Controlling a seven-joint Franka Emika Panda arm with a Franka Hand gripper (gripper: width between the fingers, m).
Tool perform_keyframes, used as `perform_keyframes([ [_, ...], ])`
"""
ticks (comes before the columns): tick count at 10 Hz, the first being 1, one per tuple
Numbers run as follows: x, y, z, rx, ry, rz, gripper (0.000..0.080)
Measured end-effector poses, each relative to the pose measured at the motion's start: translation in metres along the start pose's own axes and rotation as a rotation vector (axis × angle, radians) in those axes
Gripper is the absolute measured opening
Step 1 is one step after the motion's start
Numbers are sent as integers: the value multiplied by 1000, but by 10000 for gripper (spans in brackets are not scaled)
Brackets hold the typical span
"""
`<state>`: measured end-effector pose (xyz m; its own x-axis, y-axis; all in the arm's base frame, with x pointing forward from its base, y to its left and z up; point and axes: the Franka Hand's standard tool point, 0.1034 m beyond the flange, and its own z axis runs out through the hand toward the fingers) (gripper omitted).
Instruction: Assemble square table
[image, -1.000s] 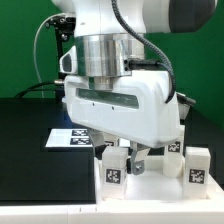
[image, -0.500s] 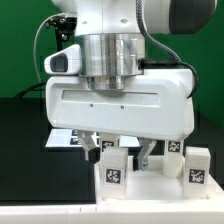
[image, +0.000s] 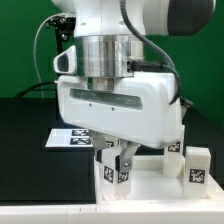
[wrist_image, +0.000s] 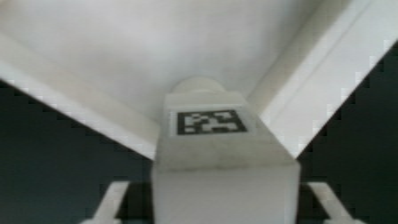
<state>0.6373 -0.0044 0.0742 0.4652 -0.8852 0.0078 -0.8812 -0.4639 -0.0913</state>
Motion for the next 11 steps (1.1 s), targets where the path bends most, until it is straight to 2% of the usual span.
perform_keyframes([
  [2,0,1,0,-4,-3,289,288],
  [3,0,1,1,6,-9,455,288],
  [5,1,3,2,43,-46,795,288],
  [7,1,4,2,42,-50,813,288],
  [9,0,5,3,31,-23,586,537],
  [10,-2,1,2,36,-6,436,617],
  [11,-9,-3,3,44,4,279,617],
])
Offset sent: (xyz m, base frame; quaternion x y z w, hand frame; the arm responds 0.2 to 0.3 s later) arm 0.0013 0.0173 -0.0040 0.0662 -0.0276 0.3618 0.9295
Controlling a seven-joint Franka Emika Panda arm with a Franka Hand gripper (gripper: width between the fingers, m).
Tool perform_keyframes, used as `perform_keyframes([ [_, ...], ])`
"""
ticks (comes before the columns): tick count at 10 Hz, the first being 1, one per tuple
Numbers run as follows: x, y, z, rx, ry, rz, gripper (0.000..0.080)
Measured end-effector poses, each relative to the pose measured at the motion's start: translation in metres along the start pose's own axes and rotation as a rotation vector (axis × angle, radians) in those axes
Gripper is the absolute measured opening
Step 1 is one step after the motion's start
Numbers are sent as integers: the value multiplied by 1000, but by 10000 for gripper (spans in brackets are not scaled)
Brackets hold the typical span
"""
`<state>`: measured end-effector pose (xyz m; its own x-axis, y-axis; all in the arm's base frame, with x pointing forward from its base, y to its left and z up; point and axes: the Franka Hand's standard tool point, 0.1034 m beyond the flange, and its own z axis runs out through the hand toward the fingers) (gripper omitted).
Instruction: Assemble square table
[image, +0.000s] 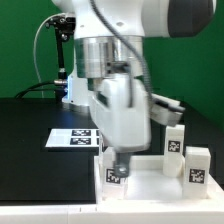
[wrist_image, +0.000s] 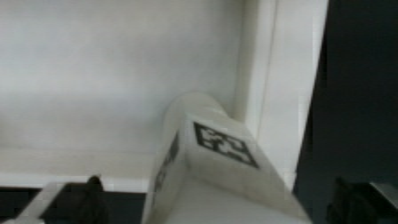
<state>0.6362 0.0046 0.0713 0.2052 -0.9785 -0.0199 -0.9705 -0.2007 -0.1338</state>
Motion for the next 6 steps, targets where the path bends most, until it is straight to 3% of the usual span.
perform_keyframes([
  [1,-8,0,0,-5,5,-63,643],
  [3,-4,0,0,-7,6,-202,649],
  [6,2,-7,-6,-17,22,-716,649],
])
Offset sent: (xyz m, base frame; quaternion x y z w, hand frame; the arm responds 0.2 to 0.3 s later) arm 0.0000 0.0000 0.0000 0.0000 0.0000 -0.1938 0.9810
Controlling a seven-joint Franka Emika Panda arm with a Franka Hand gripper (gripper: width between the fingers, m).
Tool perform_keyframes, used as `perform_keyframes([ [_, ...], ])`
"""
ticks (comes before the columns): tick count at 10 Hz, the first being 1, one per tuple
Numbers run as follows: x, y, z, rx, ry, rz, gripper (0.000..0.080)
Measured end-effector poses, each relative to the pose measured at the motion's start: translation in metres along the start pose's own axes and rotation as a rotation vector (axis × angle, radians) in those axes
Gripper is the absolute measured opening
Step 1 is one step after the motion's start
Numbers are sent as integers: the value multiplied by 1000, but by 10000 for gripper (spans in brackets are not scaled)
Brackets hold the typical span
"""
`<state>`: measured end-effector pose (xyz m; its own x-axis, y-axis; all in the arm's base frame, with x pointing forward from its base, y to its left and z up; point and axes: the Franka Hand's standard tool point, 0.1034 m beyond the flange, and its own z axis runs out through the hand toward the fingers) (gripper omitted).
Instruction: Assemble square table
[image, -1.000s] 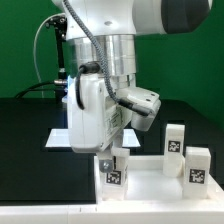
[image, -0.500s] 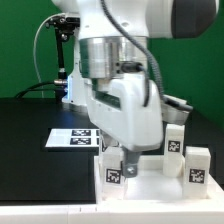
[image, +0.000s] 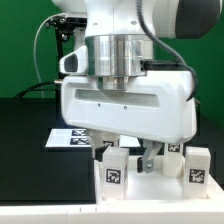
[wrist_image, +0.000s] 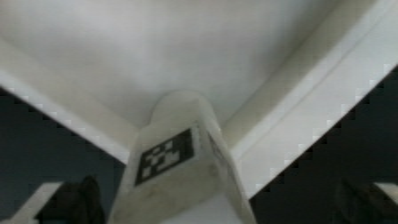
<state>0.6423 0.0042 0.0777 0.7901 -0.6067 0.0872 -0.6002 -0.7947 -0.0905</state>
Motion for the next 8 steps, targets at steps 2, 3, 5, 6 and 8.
perform_keyframes([
  [2,4,3,0,2,-6,-159,649],
  [3,3,3,0,2,-7,-146,649],
  [5,4,3,1,1,-7,-121,397],
  [6,4,5,1,-1,-8,-33,288],
  [8,5,9,1,-9,-4,170,288],
])
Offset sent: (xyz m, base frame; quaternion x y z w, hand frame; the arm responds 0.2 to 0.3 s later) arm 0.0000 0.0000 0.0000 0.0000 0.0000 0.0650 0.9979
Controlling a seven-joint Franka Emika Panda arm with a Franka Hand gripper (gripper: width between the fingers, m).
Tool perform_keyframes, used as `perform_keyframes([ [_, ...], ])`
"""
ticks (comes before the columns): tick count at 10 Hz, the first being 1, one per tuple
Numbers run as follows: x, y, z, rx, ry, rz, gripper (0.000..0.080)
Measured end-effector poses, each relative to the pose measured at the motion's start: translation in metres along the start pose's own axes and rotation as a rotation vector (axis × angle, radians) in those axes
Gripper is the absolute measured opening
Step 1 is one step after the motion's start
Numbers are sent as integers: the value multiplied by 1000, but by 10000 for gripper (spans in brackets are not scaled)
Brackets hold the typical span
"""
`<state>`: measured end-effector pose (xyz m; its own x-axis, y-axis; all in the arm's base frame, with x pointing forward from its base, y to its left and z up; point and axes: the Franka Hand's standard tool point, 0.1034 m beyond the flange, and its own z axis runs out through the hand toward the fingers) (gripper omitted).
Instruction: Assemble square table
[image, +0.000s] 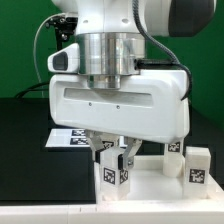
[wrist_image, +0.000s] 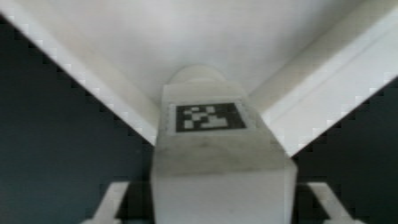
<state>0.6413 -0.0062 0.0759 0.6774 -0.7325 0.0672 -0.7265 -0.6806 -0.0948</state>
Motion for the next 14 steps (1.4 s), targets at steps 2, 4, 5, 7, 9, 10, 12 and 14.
perform_keyframes([
  [2,0,2,0,-10,0,246,288],
  [4,-2,3,0,-29,-19,550,288],
  [5,-1,4,0,-32,-27,653,288],
  [7,-2,5,0,-15,-56,920,288],
  [9,-3,5,0,-17,-65,1104,288],
  [10,-4,6,0,-20,-61,1142,288],
  [12,-4,6,0,-22,-58,1198,288],
  [14,-4,6,0,-21,-58,1192,291],
])
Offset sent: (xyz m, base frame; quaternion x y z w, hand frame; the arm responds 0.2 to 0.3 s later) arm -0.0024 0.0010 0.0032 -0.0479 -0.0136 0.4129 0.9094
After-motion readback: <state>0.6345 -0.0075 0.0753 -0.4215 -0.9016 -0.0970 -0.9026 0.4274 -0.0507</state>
